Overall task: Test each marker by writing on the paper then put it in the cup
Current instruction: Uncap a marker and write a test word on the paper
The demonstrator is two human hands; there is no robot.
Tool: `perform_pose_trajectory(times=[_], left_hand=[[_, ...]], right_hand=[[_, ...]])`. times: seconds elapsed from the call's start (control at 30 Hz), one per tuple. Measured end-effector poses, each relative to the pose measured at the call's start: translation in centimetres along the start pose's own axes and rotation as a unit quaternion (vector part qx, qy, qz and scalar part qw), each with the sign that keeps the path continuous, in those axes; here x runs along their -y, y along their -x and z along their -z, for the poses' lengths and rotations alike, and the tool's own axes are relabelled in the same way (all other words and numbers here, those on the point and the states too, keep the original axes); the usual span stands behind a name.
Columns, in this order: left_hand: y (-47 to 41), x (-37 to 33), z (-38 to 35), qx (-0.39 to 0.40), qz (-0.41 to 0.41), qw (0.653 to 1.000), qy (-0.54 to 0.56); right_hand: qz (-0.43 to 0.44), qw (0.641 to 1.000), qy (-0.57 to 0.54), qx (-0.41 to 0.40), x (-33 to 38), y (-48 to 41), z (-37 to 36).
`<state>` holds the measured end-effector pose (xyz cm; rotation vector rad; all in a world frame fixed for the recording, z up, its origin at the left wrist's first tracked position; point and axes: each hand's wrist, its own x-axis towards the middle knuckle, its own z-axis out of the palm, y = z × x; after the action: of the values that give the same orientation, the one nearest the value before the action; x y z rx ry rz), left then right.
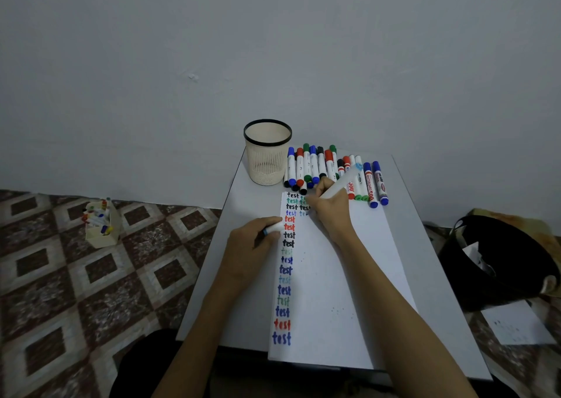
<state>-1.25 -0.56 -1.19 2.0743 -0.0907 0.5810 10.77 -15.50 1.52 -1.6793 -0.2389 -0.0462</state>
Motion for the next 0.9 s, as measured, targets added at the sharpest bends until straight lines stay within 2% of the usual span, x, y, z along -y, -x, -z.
perform_pose_trajectory(times=[0.4, 0.53, 0.9], left_hand=[[-0.09, 0.05, 0.08, 0.003, -0.002, 1.0, -0.009], [-0.13, 0.02, 0.07, 0.006, -0.006, 1.0, -0.004], [-0.08, -0.01, -0.03, -0.005, 0.0, 1.0, 0.004]], right_hand=[[-0.012, 1.0, -0.019, 0.012, 0.57, 0.22, 0.17], [-0.007, 0.999, -0.031, -0.032, 0.45, 0.12, 0.21], [0.008, 0.999, 0.02, -0.029, -0.18, -0.15, -0.03]])
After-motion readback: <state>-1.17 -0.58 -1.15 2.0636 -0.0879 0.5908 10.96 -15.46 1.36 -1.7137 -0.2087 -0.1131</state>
